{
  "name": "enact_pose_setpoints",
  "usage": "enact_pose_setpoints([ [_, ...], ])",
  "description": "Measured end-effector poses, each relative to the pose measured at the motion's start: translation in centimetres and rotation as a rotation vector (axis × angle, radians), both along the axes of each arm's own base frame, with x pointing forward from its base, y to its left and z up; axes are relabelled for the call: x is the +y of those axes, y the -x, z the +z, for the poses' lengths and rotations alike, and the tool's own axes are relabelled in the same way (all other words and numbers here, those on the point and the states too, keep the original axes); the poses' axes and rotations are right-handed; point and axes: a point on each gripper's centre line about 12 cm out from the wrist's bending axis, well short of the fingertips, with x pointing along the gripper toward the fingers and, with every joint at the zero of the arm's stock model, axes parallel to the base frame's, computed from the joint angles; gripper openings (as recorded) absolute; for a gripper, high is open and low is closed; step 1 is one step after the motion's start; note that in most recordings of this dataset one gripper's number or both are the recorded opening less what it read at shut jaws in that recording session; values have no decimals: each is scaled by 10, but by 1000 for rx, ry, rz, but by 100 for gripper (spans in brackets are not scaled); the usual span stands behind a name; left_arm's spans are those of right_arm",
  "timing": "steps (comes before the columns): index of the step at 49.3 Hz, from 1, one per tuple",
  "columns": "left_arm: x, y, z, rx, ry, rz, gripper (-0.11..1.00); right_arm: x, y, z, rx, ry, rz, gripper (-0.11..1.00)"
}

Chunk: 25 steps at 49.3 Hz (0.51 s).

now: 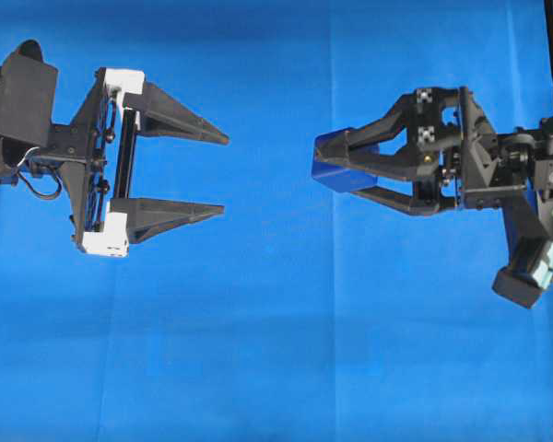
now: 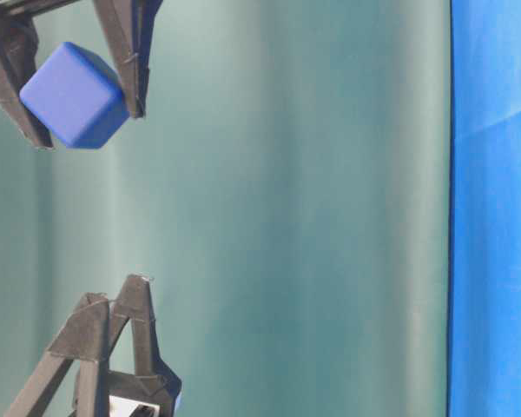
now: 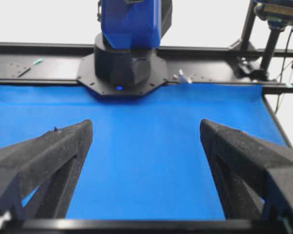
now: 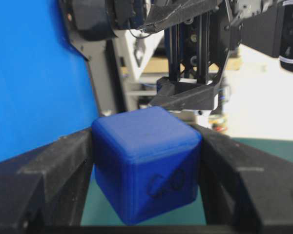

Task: Handover the blue block to the right arm after grasping it with the left arm, then place it in the designated position.
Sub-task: 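Pull the cube back toward the right side with the right gripper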

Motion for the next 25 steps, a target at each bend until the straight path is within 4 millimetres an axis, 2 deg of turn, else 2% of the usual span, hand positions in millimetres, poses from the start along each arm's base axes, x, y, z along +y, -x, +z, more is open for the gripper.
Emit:
enact_pose_setpoints([
  [25, 0, 0, 0, -1, -15, -1, 93, 0, 2, 3, 19, -649, -125, 53],
])
